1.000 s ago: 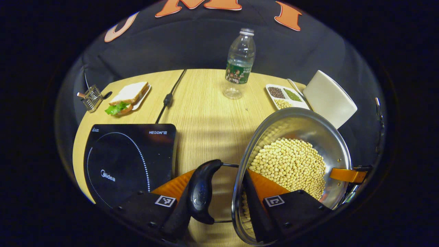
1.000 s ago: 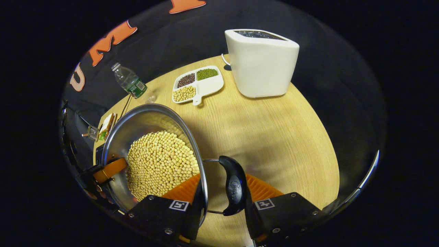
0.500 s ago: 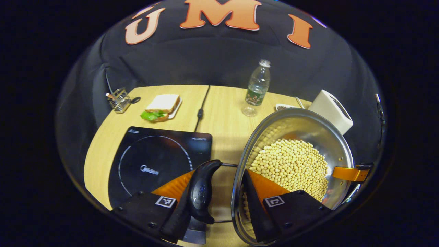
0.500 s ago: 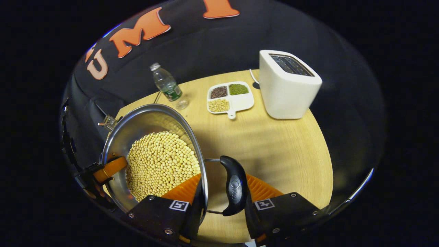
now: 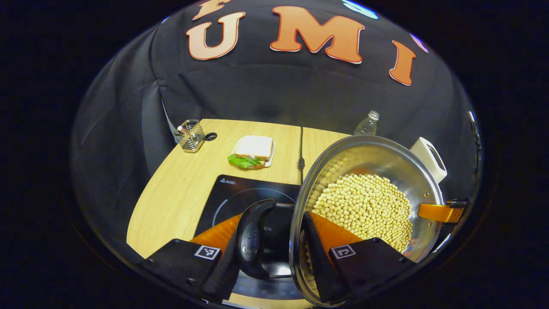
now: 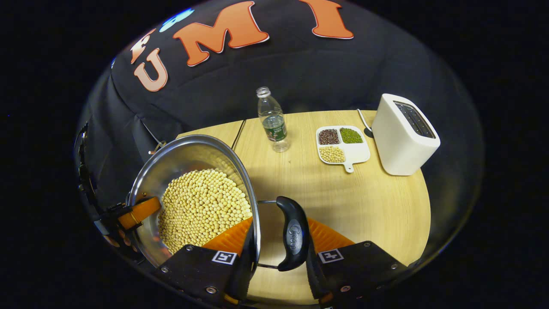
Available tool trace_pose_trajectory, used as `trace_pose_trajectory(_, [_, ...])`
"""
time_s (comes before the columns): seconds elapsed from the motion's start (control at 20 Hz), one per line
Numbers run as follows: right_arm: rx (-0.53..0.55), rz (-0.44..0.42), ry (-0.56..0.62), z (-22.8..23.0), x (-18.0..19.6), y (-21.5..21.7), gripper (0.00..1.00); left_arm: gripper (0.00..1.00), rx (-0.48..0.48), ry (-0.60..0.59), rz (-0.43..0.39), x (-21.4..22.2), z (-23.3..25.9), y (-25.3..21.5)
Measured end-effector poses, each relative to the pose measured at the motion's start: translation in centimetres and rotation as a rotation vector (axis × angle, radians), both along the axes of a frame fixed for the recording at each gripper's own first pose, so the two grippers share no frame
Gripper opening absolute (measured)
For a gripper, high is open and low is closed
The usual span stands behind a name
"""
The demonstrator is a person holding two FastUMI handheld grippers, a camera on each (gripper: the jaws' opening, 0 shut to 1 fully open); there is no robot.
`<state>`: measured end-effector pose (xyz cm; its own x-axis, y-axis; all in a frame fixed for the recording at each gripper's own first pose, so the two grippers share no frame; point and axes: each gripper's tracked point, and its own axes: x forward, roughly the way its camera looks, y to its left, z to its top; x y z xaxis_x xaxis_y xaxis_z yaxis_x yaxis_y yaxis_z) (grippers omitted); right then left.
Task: First push the handle of the pot to place it horizontally, then grasp the pot with both hands and set it on the induction cooktop.
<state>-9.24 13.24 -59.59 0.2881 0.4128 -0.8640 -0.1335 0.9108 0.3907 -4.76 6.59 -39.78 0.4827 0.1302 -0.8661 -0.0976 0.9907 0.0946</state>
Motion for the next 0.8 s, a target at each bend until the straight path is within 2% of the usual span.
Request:
trace_pose_trajectory(0.25, [-0.015, 0.016, 0.007, 0.0, 0.0, -0.3, 0.55, 0.78, -0.007, 0.001, -0.001, 2.1, -1.0, 5.0])
trace_pose_trajectory(0.55, [-0.036, 0.027, 0.014, 0.3, 0.1, -0.5, 0.55, 0.79, -0.024, 0.025, 0.003, 3.1, -3.7, 4.4])
trace_pose_trajectory(0.8, [-0.048, 0.011, 0.019, 0.4, 0.0, -0.6, 0.55, 0.79, -0.036, 0.028, -0.009, 3.2, -3.7, 3.8])
